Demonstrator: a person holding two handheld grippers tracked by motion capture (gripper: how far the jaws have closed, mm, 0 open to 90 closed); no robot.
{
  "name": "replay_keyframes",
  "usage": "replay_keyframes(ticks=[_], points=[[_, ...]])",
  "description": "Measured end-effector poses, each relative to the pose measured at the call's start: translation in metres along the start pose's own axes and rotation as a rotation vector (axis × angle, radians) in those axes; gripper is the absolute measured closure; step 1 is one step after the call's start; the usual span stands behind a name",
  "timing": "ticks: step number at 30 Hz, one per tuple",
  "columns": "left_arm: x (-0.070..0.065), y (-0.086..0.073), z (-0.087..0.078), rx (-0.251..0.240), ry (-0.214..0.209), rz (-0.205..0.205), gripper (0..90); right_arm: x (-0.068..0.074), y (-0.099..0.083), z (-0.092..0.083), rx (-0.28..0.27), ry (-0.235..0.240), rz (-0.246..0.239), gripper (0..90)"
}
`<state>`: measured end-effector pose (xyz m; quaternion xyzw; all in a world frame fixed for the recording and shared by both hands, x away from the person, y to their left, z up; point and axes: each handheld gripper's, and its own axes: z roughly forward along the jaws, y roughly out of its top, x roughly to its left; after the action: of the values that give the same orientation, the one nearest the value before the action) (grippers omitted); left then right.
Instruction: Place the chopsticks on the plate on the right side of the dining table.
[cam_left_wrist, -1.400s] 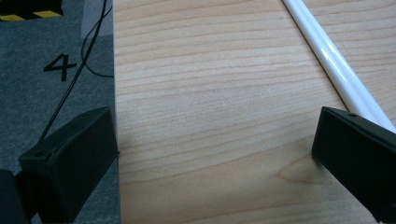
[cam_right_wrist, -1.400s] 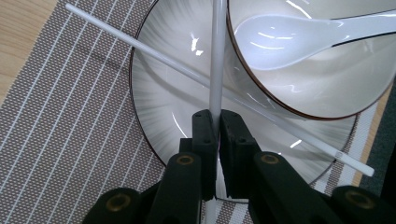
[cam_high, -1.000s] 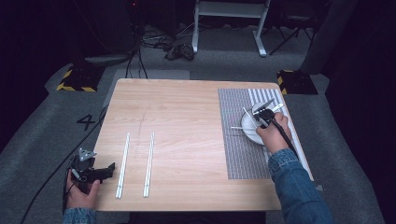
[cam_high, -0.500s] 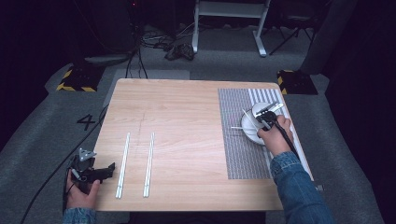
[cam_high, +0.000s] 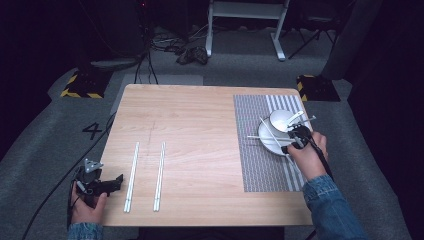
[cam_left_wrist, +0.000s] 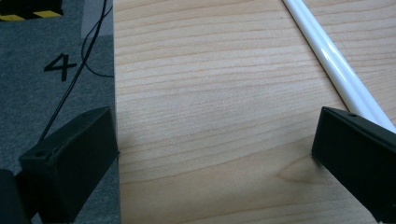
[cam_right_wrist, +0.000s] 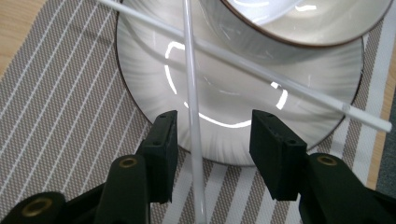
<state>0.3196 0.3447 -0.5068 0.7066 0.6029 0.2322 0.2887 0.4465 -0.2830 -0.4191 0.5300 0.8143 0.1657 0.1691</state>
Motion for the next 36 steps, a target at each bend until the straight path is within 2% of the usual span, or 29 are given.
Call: replay_keyframes(ticks=[8, 11, 15, 17, 29, 36], points=[[0.0, 0.0, 0.0, 0.0, 0.0, 0.0, 0.1, 0.001, -0.029, 0.002, -0.01, 0.011, -0.001, 48.4], [0.0, 0.0, 0.0, 0.001, 0.0, -0.002, 0.1, 0.004, -0.038, 0.008, 0.007, 0.018, -0.013, 48.3], [0.01, 0.0, 0.002, 0.042, -0.06, -0.087, 0.0, 0.004, -0.044, 0.012, 0.034, 0.015, -0.02, 48.3], [0.012, 0.0, 0.003, 0.051, -0.074, -0.105, 0.0, 0.002, -0.047, 0.011, 0.033, 0.014, -0.014, 48.6], [0.012, 0.0, 0.003, 0.049, -0.071, -0.106, 0.1, -0.016, -0.056, 0.008, 0.016, 0.005, 0.026, 50.2], [0.011, 0.0, 0.003, 0.049, -0.069, -0.102, 0.0, -0.029, -0.058, 0.009, 0.019, -0.021, 0.05, 51.1]])
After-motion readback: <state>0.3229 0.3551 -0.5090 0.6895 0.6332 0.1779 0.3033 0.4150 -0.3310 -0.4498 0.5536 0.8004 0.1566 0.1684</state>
